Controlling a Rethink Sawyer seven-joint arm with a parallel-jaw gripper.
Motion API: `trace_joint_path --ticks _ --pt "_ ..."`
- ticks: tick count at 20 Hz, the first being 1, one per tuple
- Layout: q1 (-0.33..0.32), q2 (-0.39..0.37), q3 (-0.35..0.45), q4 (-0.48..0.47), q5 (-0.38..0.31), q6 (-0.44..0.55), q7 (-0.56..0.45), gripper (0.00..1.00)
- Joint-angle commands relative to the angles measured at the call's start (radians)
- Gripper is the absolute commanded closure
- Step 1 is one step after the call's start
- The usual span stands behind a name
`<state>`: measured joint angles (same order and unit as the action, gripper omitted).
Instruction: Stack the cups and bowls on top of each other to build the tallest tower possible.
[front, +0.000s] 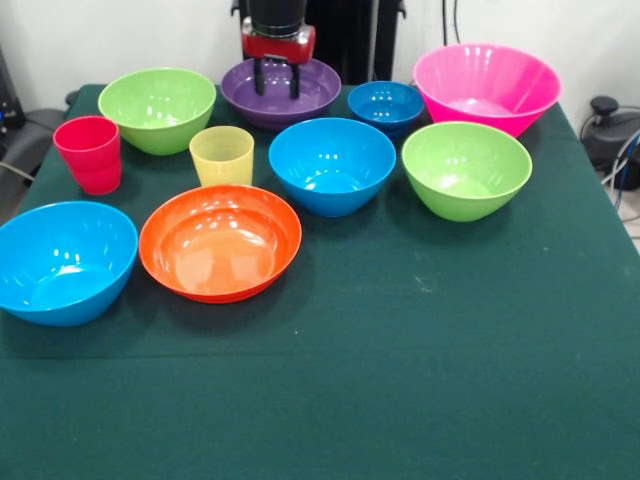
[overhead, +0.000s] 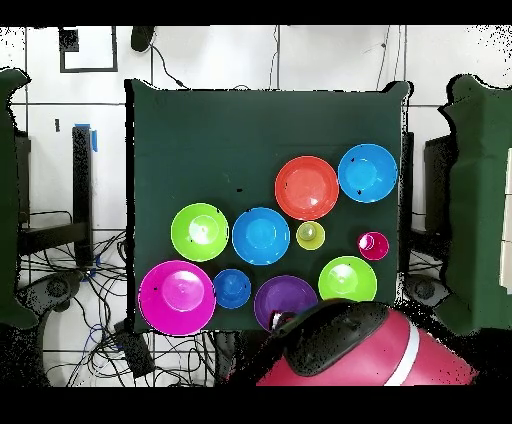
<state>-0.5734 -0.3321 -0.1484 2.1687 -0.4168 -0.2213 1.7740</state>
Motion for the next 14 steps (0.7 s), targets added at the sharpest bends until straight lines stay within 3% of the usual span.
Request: trace_joint_path --ticks 1,14 --pt "-0.015 0.087 0.154 -0.228 -0.017 -0.059 0.106 0.00" --pt "-0.035 0.088 0.202 -0.261 -0.035 -0.030 0.101 0.00"
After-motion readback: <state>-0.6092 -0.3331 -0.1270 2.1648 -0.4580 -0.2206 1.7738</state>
